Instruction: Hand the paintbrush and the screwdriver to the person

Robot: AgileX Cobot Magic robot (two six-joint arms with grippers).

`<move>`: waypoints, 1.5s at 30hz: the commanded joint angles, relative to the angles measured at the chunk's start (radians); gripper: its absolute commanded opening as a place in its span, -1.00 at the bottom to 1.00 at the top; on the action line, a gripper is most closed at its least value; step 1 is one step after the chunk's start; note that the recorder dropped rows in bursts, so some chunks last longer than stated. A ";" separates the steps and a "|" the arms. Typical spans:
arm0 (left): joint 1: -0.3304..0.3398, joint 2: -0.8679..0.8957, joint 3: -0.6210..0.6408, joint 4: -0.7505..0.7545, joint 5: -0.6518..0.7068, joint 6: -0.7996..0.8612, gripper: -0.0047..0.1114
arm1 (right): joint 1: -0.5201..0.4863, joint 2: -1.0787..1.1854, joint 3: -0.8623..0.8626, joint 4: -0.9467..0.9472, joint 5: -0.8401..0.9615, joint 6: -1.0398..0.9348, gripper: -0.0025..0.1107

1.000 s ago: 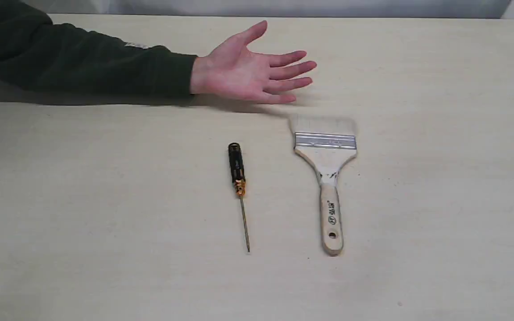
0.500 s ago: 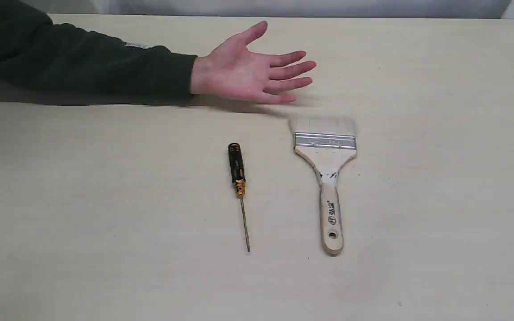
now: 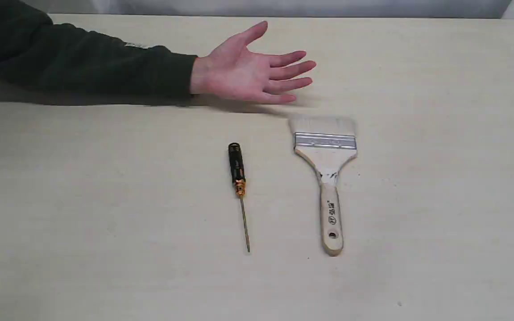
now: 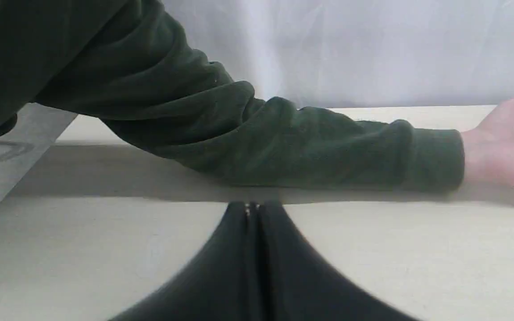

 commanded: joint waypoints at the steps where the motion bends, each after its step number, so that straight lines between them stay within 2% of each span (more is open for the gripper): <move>1: -0.002 -0.002 0.002 -0.003 -0.003 -0.002 -0.92 | 0.001 -0.006 0.003 -0.002 -0.067 0.000 -0.88; 5: -0.002 -0.002 0.002 -0.003 -0.003 -0.002 -0.92 | 0.001 -0.006 0.003 -0.002 -0.124 0.067 -0.88; 14: -0.002 -0.002 0.002 -0.003 -0.003 -0.002 -0.92 | 0.001 -0.006 0.003 -0.009 -0.329 0.393 -0.88; 17: -0.002 -0.002 0.002 -0.003 -0.003 -0.002 -0.92 | 0.001 -0.006 -0.001 -0.131 -0.412 0.554 -0.88; 19: -0.002 -0.002 0.002 -0.003 -0.003 -0.002 -0.92 | 0.001 0.025 -0.070 -0.321 -0.381 0.687 -0.88; 24: -0.002 -0.002 0.002 -0.003 -0.005 -0.002 -0.92 | 0.001 0.242 -0.306 -0.846 -0.269 1.159 -0.88; 26: -0.002 -0.002 0.002 0.000 -0.003 -0.002 -0.92 | 0.001 0.382 -0.405 -1.102 -0.279 1.392 -0.88; 30: -0.002 -0.002 0.002 0.000 -0.003 -0.002 -0.92 | 0.001 0.628 -0.596 -1.526 -0.345 1.736 -0.88; 32: -0.002 -0.002 0.002 0.000 -0.003 -0.002 -0.92 | 0.001 0.758 -0.679 -1.683 -0.397 1.917 -0.88; 37: -0.002 -0.002 0.002 0.000 -0.003 -0.002 -0.92 | 0.004 1.024 -0.790 -1.683 -0.497 1.941 -0.88; 40: -0.002 -0.002 0.002 0.000 -0.003 -0.002 -0.92 | 0.046 1.135 -0.796 -1.683 -0.450 1.897 -0.88; 45: -0.002 -0.002 0.002 0.000 -0.003 -0.002 -0.92 | 0.198 1.325 -0.796 -1.683 -0.272 1.839 -0.88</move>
